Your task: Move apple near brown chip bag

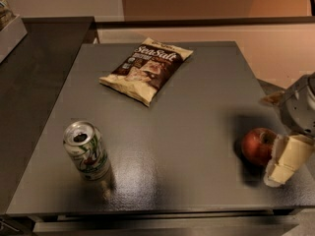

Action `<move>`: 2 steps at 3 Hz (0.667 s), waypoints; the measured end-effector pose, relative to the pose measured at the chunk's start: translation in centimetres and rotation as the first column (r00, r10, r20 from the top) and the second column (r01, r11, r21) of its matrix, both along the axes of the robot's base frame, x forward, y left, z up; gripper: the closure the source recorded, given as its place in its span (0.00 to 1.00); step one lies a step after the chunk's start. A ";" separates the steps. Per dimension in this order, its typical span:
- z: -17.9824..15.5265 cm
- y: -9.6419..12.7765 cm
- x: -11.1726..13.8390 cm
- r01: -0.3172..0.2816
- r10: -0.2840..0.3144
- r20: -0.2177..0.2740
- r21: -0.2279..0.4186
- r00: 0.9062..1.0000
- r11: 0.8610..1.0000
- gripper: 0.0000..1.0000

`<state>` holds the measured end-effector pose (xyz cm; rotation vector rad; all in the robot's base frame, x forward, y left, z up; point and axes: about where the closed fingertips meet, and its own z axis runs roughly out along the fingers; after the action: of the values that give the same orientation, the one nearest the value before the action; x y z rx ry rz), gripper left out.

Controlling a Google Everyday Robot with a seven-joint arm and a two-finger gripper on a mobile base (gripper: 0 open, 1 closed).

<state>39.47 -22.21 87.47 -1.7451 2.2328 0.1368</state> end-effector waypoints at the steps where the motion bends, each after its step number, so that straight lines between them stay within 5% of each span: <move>1: -0.6 -0.1 -0.3 0.003 -0.003 -0.003 0.008 1.000 1.000 0.00; 2: -1.2 -0.1 -0.6 0.008 -0.008 -0.006 0.014 1.000 1.000 0.18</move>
Offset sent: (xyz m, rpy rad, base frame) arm -0.0089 -0.0019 -0.0218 0.0235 0.0156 -0.0144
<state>38.85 -22.28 86.25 -1.7309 2.2368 0.1551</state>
